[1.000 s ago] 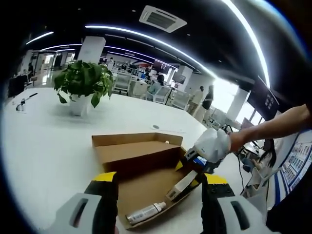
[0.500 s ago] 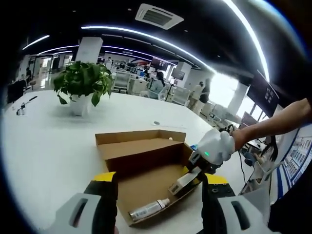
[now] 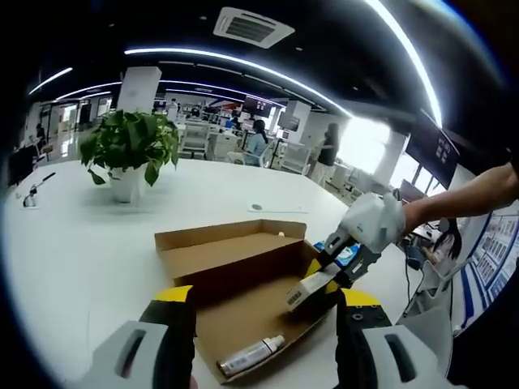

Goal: Operate the shoe box by opening the lid, removing the specified soft item, and placing it in the target area until the item is outside and the box remains undamaged.

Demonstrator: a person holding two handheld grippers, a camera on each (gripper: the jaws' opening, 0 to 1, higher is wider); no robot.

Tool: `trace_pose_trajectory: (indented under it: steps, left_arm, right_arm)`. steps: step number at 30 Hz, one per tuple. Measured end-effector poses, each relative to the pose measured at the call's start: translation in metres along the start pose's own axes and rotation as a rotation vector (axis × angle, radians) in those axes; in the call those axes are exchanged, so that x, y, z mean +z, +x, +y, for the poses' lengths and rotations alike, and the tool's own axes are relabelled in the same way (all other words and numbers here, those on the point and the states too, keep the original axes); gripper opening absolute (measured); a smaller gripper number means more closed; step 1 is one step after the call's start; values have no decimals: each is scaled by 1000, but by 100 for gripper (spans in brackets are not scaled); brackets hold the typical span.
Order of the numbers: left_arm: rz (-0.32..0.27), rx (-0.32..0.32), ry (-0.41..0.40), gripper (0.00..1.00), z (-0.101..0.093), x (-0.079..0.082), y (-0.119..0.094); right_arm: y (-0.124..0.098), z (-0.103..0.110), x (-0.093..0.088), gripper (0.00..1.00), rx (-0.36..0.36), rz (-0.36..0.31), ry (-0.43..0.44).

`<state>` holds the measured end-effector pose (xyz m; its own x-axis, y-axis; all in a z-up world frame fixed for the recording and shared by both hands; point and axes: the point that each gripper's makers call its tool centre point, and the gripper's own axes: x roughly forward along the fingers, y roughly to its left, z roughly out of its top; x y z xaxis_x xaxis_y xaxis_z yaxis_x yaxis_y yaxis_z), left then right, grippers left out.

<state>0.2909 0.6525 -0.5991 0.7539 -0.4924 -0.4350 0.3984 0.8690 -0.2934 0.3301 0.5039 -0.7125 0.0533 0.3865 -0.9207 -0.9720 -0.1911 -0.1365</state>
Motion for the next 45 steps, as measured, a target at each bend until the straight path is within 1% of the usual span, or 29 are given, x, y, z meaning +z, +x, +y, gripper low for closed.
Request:
trace_pose_trajectory:
  steps: [4,7,10,15,17,18,20,25,30,34,40,42,43,45]
  left_arm:
    - [-5,-3,1,72,0,3,-1]
    - [-5,-5,2,72,0,3,0]
    - [7,-9,10,72,-1,1,1]
    - [22,-17,14,72,-3,-4,2]
    - [23,-23,9,71,-5,-4,5]
    - [24,-24,10,71,-6,-4,5]
    - [26,-30,15,71,-9,-3,8]
    - [26,-37,23,72,-14,0,14]
    - [27,-40,32,72,-18,4,18]
    - [37,-40,44,72,-17,4,19]
    - [40,-25,44,72,-13,6,18]
    - [39,-21,42,72,-12,7,18]
    - [39,-18,41,72,-11,7,18]
    - [40,-13,36,72,-11,6,17]
  right_arm:
    - [-21,-6,3,18,-45,-27,-5]
    - [-40,-13,6,18,-96,-59,13]
    - [-55,-13,6,18,-120,-75,22]
    - [-82,-12,1,18,-163,-79,3]
    - [-92,-12,-3,18,-182,-83,2]
    - [-94,-12,-4,18,-186,-82,1]
    - [-100,-12,-12,18,-201,-73,1]
    - [-109,-12,-28,18,-219,-57,10]
    - [-116,-9,-51,18,-236,-36,38]
    - [-120,-4,-75,18,-243,-22,74]
    - [-125,7,-128,18,-245,13,157]
    - [-128,10,-141,18,-245,24,176]
    - [-130,12,-152,18,-244,33,196]
    - [-134,14,-167,18,-243,41,220]
